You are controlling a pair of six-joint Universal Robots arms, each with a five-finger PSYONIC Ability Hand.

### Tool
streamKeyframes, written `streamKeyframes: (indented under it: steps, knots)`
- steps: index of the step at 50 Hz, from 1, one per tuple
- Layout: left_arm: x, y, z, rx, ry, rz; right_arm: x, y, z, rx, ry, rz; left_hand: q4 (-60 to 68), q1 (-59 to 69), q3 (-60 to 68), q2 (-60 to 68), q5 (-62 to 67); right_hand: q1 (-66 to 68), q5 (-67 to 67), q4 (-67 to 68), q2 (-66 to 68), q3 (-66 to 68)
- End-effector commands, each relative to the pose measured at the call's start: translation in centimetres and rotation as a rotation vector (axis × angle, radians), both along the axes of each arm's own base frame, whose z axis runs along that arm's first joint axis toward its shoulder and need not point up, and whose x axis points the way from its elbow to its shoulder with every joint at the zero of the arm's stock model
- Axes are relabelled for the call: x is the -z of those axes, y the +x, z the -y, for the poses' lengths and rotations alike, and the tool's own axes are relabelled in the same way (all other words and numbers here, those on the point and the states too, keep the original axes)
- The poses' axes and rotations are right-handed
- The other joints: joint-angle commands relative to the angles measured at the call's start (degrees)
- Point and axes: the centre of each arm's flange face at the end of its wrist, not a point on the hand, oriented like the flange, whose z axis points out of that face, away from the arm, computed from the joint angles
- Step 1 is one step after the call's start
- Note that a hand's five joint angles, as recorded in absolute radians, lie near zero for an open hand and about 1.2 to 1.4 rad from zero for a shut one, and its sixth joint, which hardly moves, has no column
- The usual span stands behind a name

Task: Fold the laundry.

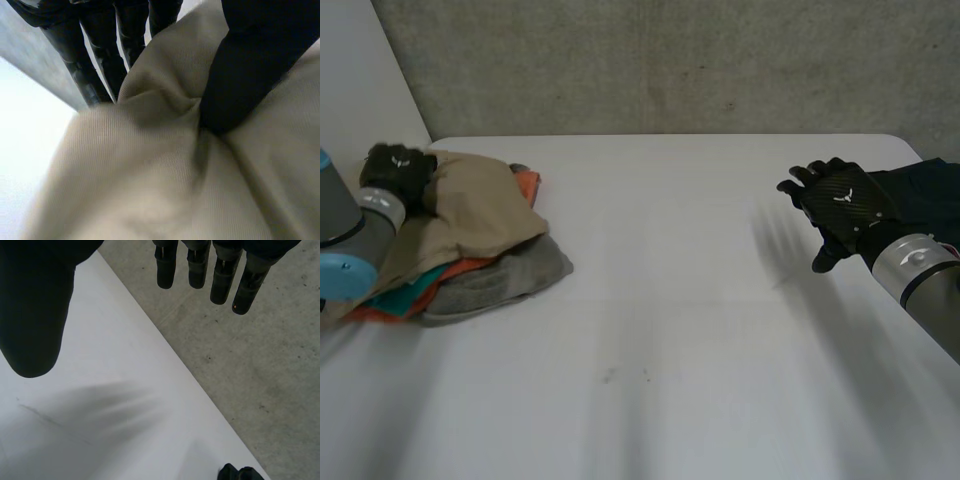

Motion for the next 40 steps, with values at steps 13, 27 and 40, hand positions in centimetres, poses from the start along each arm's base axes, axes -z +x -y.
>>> streamKeyframes:
  steps: [13, 27, 40]
  knots:
    - [-11.9, -20.3, -20.5, 0.61, -0.087, -0.497, -4.4, -0.9, 0.5, 0.111, -0.137, 0.008, 12.8, 35.2, 18.3, 15.3, 21.5, -1.2, -3.5, -3.2, -2.5, -2.1]
    - [-8.1, -20.2, -20.4, 0.523, -0.045, -0.272, -3.7, -1.0, 0.1, 0.108, -0.109, 0.001, -55.1, -32.7, -49.7, -52.6, -46.4, -1.2, -3.5, -3.2, -2.5, -2.1]
    - [-7.7, -5.5, -7.3, 0.031, -0.124, -0.012, -3.2, -0.6, -0.2, 0.095, -0.096, -0.002, -54.1, -31.7, -48.6, -51.6, -45.4, -1.2, -3.5, -3.2, -2.5, -2.1]
